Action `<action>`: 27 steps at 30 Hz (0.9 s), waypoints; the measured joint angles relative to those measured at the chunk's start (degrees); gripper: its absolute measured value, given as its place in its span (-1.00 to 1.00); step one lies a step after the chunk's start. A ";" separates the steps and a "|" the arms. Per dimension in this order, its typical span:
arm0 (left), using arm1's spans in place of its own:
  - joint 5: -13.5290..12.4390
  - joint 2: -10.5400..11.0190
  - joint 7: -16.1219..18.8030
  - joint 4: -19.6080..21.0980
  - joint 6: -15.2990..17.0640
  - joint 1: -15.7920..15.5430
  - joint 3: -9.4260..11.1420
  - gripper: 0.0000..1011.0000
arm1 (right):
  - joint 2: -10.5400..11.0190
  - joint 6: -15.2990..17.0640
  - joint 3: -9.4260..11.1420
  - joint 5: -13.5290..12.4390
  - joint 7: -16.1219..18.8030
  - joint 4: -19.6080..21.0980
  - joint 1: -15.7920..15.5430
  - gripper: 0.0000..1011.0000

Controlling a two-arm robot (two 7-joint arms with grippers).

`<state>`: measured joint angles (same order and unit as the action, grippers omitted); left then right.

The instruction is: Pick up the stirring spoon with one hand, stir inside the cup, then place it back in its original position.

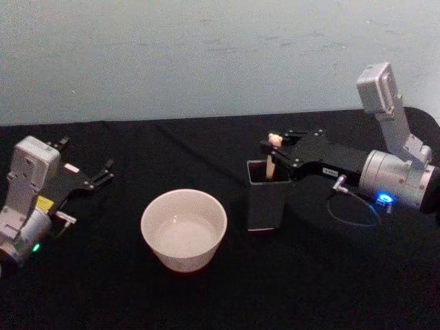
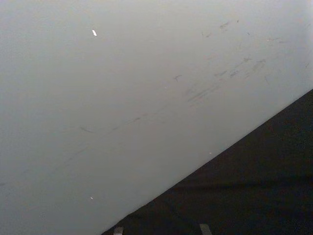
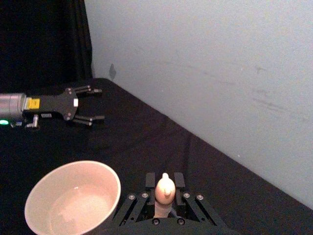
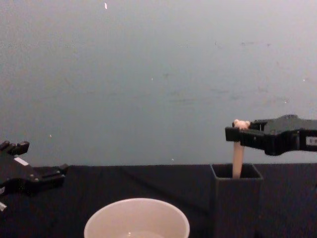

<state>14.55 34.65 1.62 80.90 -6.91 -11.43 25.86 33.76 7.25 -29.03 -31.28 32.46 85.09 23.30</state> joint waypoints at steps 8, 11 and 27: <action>0.00 0.00 0.00 0.00 0.00 0.00 0.00 0.98 | -0.91 0.61 -0.80 1.56 0.29 -1.49 0.47 -0.57; 0.00 0.00 0.00 0.00 0.00 0.00 0.00 0.98 | -1.16 0.83 -0.89 1.98 0.33 -1.87 0.57 -0.57; 0.00 0.00 0.00 0.00 0.00 0.00 0.00 0.98 | -1.56 1.54 -0.72 3.33 0.48 -2.37 0.35 -0.57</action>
<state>14.55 34.65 1.62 80.90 -6.91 -11.43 25.86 32.19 8.79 -29.75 -27.95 32.95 82.72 23.64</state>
